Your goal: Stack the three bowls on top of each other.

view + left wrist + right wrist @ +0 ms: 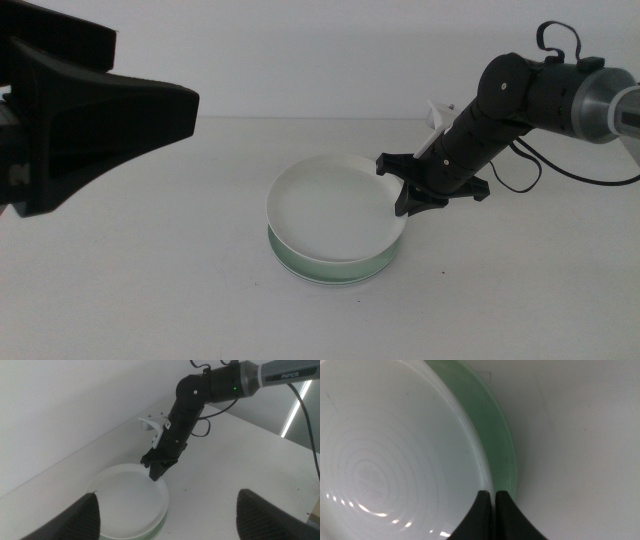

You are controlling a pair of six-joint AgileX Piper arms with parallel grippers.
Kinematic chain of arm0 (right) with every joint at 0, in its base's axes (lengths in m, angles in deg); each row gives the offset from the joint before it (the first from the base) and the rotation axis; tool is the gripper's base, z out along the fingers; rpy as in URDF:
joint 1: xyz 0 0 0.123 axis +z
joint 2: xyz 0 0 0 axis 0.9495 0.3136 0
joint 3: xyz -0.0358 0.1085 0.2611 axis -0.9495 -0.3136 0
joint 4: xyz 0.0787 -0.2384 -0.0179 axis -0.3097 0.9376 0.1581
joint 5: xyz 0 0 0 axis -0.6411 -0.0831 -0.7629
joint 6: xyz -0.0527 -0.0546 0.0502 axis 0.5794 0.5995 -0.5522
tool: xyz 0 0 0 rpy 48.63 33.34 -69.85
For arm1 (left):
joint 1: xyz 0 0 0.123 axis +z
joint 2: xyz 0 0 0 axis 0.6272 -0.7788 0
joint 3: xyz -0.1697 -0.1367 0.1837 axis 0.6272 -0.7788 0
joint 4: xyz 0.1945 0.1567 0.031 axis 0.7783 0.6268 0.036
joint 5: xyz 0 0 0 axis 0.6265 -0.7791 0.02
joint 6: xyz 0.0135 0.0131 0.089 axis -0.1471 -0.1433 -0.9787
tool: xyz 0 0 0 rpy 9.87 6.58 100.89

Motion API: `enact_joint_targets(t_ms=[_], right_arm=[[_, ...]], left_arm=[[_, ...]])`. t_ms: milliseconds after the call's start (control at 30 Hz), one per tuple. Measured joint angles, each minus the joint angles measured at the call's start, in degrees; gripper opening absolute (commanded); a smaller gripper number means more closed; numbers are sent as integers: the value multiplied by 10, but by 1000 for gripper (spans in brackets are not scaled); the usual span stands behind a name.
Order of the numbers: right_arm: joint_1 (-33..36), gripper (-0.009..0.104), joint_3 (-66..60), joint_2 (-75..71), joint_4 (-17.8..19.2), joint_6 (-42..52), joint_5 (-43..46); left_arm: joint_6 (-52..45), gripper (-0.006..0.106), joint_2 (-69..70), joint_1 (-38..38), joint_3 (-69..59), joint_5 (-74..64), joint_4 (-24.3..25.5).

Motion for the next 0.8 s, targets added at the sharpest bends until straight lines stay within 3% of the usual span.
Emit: enact_joint_targets(t_ms=[500,600,733,800], right_arm=[[0,16,0,19,-12,-3,11],[0,41,0,19,-15,-1,9],[0,93,0,19,-17,30,4],[0,92,0,13,-17,52,4]], left_arm=[[0,94,0,0,0,0,0],[0,94,0,0,0,0,0],[0,94,0,0,0,0,0],[0,94,0,0,0,0,0]])
